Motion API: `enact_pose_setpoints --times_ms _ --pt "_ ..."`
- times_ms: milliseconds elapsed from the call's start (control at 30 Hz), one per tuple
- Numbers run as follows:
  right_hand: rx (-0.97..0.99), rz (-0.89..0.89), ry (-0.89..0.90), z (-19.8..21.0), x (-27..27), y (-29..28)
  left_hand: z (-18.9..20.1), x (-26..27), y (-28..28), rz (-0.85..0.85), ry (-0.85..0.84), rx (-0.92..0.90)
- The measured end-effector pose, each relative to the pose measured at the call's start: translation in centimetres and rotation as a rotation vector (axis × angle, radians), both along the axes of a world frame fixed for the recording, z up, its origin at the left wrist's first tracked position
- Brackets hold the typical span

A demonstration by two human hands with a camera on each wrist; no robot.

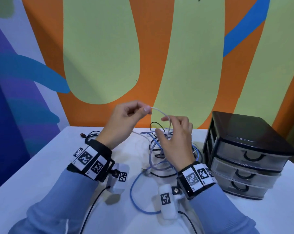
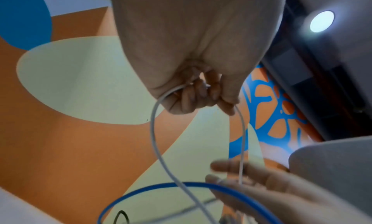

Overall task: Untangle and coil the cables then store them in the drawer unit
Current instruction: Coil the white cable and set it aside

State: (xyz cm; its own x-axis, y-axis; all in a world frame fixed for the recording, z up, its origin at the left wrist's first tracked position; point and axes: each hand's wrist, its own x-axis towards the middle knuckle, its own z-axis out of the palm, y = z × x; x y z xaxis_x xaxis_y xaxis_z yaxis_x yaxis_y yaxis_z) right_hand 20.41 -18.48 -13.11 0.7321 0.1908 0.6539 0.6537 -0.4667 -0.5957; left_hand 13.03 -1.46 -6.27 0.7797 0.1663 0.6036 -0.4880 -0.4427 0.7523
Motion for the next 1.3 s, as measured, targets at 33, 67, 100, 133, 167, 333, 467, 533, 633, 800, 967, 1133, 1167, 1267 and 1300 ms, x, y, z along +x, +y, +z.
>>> enact_pose_setpoints --times_ms 33,67,100,133,167,333,467,533,633,800,967,1133,1167,1267,1300 --pt "0.009 0.005 0.027 0.0 0.1 0.0 0.3 -0.4 0.0 -0.011 -0.061 -0.072" --pt "0.021 0.028 0.058 0.0 0.1 0.0 0.5 -0.8 0.1 -0.012 -0.12 -0.159" --pt "0.051 0.067 0.086 0.0 0.3 -0.2 0.6 -1.3 0.4 0.007 -0.17 -0.253" --pt "0.098 0.098 0.124 0.1 0.3 -0.3 0.7 -1.7 1.0 0.052 -0.216 -0.35" --pt "0.162 0.118 0.163 0.4 0.3 -0.5 0.8 -2.1 1.8 0.112 -0.255 -0.447" --pt "0.446 0.206 0.275 1.1 0.7 -1.3 -0.3 -2.6 6.9 0.377 -0.252 -0.739" --pt "0.237 0.364 0.214 1.6 -0.7 -0.3 -1.5 -1.7 6.3 0.31 -0.117 -0.767" --pt "0.12 0.48 0.223 1.7 -2.2 0.3 -1.1 -1.6 5.3 0.259 -0.11 -0.776" --pt "-0.128 0.596 0.29 1.3 -3.2 0.9 -0.7 -1.8 4.4 0.174 -0.115 -0.795" --pt "-0.346 0.584 0.238 -0.2 -2.8 1.6 -0.1 -2.1 3.7 -0.009 -0.171 -0.883" --pt "-0.372 0.394 0.195 -0.7 -2.1 2.0 0.0 -2.2 5.4 0.062 -0.285 -1.063" --pt "-0.274 0.136 0.159 0.3 -0.6 0.3 -0.4 -2.5 7.8 0.431 -0.343 -1.038" --pt "-0.266 0.099 0.16 0.4 -0.2 -0.1 -0.5 -2.5 8.3 0.513 -0.358 -0.999" --pt "-0.239 0.03 0.182 1.0 0.4 -1.2 -1.1 -2.4 10.3 0.688 -0.367 -0.848" --pt "-0.235 0.032 0.173 1.1 0.5 -1.5 -1.4 -2.4 11.0 0.727 -0.313 -0.76"
